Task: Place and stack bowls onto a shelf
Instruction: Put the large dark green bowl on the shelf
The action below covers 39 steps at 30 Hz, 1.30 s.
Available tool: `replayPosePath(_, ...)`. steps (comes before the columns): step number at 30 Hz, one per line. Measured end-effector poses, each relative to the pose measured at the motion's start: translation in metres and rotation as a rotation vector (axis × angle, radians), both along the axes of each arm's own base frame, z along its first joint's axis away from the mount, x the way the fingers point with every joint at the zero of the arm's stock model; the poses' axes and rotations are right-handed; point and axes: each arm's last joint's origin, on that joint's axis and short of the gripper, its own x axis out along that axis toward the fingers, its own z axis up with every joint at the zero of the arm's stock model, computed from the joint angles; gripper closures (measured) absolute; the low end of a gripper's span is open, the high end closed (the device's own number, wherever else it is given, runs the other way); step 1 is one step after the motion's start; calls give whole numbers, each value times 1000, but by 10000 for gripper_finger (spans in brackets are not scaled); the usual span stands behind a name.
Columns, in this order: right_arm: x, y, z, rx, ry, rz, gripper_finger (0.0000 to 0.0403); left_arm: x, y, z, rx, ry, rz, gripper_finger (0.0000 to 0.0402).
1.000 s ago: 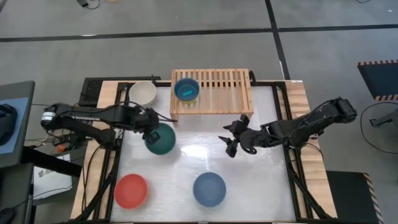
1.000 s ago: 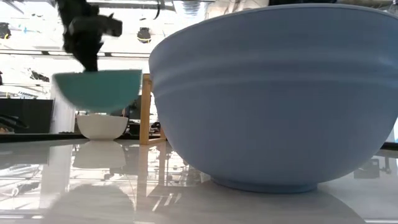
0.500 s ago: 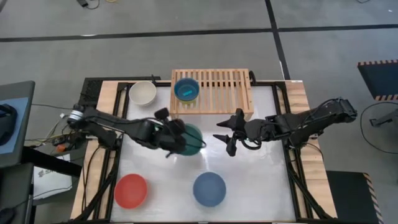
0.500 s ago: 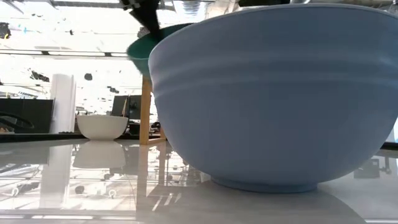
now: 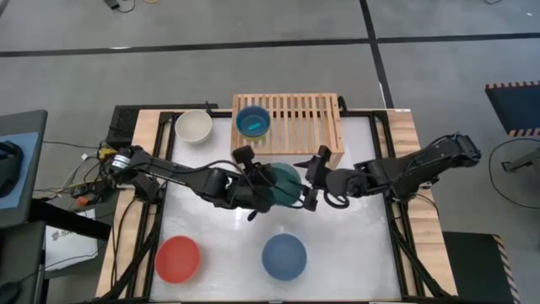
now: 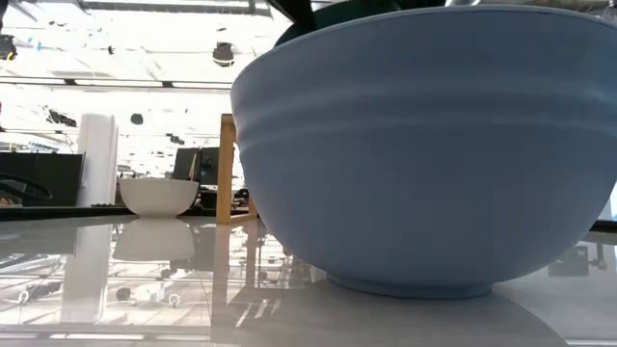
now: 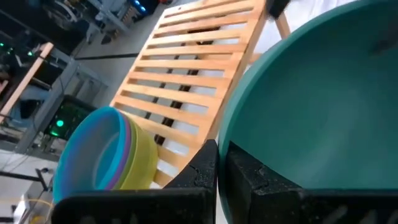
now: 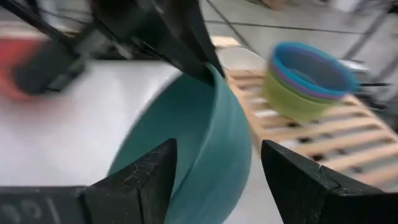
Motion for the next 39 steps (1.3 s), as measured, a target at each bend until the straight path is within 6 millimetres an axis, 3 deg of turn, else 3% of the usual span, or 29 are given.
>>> replayPosePath(6,10,-2,-16,-147,58,-182,146,3,0,3,11,-30,-4,401)
replayPosePath(9,14,-2,-24,-211,74,-266,167,3,0,3,7,-39,5,401)
replayPosePath(12,15,-4,-25,-227,80,-288,221,3,1,3,9,-49,13,401)
replayPosePath(17,15,-6,-25,-228,82,-291,363,5,4,4,-15,-70,20,394)
replayPosePath(22,15,-14,-8,-236,106,-296,375,5,4,9,35,-53,-8,362)
replayPosePath(27,12,-48,17,-138,171,-338,377,-11,8,32,75,-70,-21,300)
replayPosePath(33,-2,-99,38,5,284,-382,377,-56,21,70,70,-104,-11,226)
replayPosePath(39,-28,-159,50,121,302,-521,376,-96,37,87,35,-147,33,206)
